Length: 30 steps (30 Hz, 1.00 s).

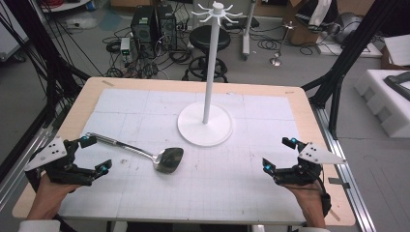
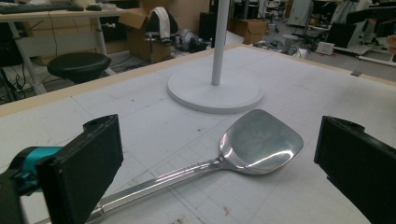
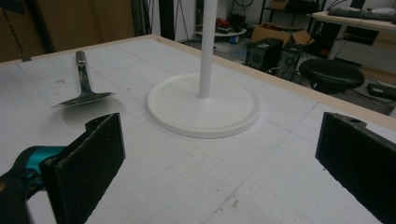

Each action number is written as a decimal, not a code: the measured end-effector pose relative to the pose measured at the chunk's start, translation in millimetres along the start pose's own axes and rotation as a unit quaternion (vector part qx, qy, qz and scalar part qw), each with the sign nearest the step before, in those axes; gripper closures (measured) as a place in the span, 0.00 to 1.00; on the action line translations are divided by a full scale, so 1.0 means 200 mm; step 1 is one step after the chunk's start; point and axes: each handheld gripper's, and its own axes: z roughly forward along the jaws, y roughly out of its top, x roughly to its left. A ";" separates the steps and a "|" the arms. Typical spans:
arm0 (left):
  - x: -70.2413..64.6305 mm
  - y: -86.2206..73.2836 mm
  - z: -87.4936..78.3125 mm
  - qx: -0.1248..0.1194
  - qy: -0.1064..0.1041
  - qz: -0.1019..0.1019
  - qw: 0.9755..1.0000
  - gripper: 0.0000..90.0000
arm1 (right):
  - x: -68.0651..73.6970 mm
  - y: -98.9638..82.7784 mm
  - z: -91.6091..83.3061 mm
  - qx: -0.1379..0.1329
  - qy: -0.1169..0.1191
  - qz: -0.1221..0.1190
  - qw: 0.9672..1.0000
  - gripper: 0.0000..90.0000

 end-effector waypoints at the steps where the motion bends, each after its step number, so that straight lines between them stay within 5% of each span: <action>1: 0.00 0.00 0.00 0.002 0.000 0.000 1.000 0.02 | 0.00 0.00 0.00 0.000 0.000 0.000 1.000 0.00; 15: 0.02 -0.01 0.01 0.027 0.006 -0.004 1.000 0.02 | 0.01 0.02 -0.01 0.001 -0.001 -0.002 1.000 0.00; 20: 0.05 0.04 0.03 0.034 0.009 0.005 0.999 0.02 | 0.00 0.01 -0.01 0.001 -0.001 0.002 1.000 0.00; 24: 0.07 0.10 0.09 0.068 0.008 0.004 0.998 0.02 | 0.00 0.01 -0.01 0.000 0.001 0.003 1.000 0.00; 30: 0.09 0.19 0.16 0.069 -0.002 0.009 0.998 0.03 | 0.00 0.02 -0.01 -0.001 0.004 0.002 1.000 0.00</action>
